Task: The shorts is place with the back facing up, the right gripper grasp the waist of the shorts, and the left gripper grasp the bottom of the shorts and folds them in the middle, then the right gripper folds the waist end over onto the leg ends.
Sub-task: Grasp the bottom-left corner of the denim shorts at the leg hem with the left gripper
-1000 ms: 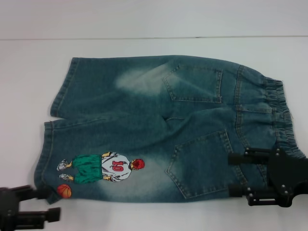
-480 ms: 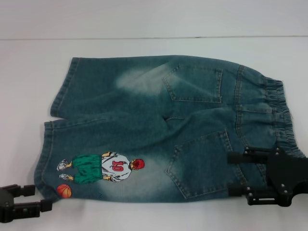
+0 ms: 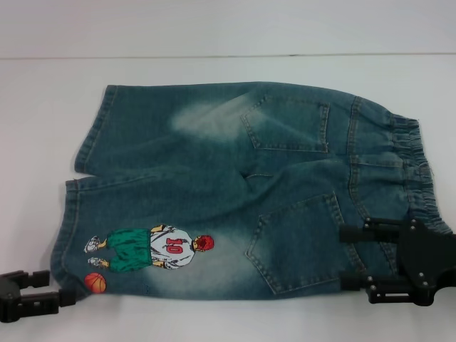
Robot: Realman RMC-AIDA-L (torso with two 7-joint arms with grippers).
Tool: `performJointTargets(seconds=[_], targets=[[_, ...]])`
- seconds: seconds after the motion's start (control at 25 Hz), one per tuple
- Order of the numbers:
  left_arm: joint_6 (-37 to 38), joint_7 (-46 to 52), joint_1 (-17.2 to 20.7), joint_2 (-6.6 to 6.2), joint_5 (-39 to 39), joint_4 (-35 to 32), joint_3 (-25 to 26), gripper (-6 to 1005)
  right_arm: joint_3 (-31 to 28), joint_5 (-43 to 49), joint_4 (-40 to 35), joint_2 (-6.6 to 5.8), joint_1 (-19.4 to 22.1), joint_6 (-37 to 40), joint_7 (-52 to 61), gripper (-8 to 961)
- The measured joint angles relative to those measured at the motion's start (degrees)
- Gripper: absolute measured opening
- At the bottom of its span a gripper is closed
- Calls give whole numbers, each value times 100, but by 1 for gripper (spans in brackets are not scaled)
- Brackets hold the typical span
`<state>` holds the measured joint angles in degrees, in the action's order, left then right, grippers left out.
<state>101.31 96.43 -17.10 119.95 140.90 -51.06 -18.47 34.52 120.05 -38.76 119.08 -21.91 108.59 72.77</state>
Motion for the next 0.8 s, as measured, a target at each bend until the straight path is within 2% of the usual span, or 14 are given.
performJointTargets(seconds=[0.36, 0.8], targets=[[42, 452, -70, -32, 21, -23, -83, 911, -27, -1, 0, 0, -1, 4, 0, 788], [-46, 524, -83, 1, 25, -19, -244, 900, -32, -1, 0, 0, -33, 43, 0, 777]])
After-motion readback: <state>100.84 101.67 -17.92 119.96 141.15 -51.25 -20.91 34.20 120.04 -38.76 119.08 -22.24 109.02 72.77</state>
